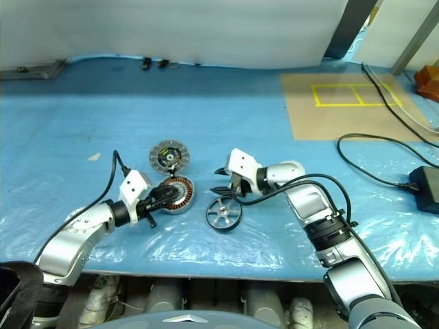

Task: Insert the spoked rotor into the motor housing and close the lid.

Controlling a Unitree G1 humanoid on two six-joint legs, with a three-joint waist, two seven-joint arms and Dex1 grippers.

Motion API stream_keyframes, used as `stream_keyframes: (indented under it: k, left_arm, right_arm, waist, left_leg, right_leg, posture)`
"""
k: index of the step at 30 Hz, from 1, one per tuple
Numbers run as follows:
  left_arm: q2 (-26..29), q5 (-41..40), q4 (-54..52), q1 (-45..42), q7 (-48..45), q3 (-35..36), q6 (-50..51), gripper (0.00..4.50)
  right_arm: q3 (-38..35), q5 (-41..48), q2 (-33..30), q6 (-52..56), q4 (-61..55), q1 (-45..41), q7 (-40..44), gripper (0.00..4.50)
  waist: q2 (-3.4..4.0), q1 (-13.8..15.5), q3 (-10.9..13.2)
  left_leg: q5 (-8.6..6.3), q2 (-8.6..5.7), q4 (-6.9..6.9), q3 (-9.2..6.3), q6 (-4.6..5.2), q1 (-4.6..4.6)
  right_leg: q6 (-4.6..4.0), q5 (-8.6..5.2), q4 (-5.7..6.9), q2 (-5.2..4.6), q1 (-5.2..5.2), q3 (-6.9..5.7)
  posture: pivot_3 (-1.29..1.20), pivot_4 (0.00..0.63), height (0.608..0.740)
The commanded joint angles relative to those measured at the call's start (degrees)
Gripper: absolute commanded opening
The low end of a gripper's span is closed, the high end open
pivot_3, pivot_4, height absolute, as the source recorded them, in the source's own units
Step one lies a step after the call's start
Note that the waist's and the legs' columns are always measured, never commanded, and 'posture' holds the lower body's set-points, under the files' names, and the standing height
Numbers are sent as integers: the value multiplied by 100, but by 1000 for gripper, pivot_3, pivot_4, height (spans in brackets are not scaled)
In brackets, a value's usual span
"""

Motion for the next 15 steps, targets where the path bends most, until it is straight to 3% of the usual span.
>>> stream_keyframes:
  k: [1, 15]
  left_arm:
    - [95, 56, -38, 102, -24, -51, 74, 697]
    - [175, 88, -28, 162, 21, 52, 92, 697]
  right_arm:
    - [-46, -3, 27, -106, -99, -114, -5, 2491]
    - [-41, -18, 38, -118, -90, -112, -20, 2491]
  waist:
    - [0, -1, 0]
    - [0, -16, 0]
  left_leg:
    - [0, 0, 0, 0, 0, 0]
    - [0, 1, 0, 0, 0, 1]
  right_leg:
    - [0, 0, 0, 0, 0, 0]
    - [0, 0, 0, 0, 0, 0]
  posture:
    - [0, 150, 740]
    - [0, 150, 740]
